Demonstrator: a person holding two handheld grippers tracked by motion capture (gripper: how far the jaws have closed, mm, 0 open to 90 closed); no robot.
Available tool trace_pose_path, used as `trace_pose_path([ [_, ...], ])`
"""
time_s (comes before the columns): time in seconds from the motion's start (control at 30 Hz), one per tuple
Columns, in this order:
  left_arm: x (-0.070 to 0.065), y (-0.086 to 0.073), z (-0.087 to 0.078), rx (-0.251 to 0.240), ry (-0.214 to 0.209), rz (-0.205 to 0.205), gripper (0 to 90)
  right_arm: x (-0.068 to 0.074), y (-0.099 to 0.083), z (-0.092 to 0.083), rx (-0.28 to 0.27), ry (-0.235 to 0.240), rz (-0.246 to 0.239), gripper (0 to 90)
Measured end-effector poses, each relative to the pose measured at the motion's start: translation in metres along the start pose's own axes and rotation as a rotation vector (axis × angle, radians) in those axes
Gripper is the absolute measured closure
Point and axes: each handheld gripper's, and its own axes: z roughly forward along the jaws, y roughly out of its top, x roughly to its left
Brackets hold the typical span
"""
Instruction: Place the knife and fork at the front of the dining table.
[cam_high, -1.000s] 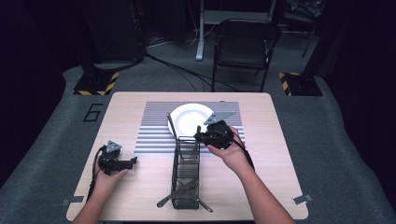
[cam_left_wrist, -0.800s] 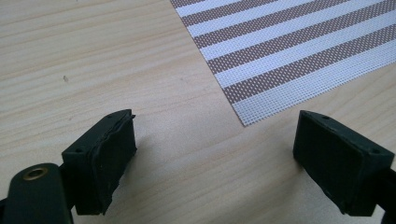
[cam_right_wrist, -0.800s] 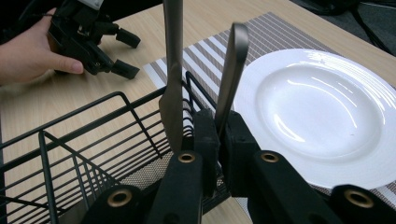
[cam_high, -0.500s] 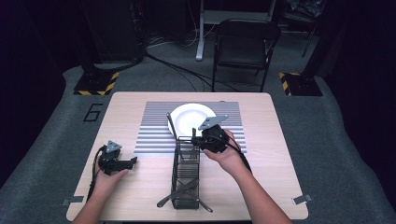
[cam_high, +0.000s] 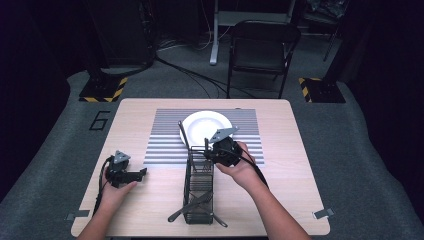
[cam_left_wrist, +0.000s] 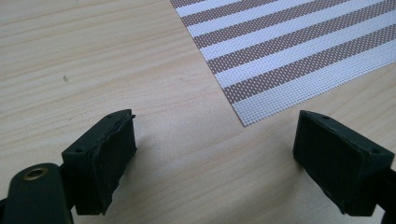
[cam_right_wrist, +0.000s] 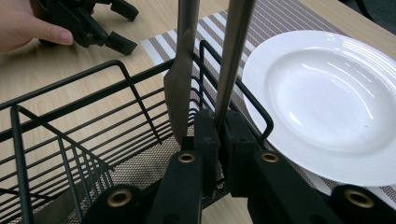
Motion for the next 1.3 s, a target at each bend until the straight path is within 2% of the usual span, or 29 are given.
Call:
trace_pose_path([
  [0.33, 0.0, 0.0, 0.0, 0.0, 0.001, 0.0, 12.9, 0.002, 0.0, 0.003, 0.006, -0.015, 0.0, 86.5],
  [0.47, 0.0, 0.0, 0.0, 0.0, 0.0, 0.0, 13.0, 0.002, 0.001, 0.003, 0.009, -0.011, 0.005, 86.6],
  [0.53, 0.0, 0.0, 0.0, 0.0, 0.0, 0.0, 13.0, 0.003, 0.003, 0.001, 0.016, 0.002, -0.015, 86.7],
  [0.6, 0.0, 0.0, 0.0, 0.0, 0.0, 0.0, 13.0, 0.004, 0.004, 0.001, 0.01, -0.001, -0.011, 86.7],
  [0.8, 0.0, 0.0, 0.0, 0.0, 0.0, 0.0, 12.9, 0.006, 0.01, -0.008, 0.001, 0.019, -0.018, 86.7],
  [1.03, 0.0, 0.0, 0.0, 0.0, 0.0, 0.0, 12.9, 0.009, 0.018, -0.019, 0.006, 0.039, 0.014, 86.7],
  [1.3, 0.0, 0.0, 0.0, 0.0, 0.0, 0.0, 13.0, 0.011, 0.029, -0.033, 0.001, 0.052, 0.004, 86.7],
])
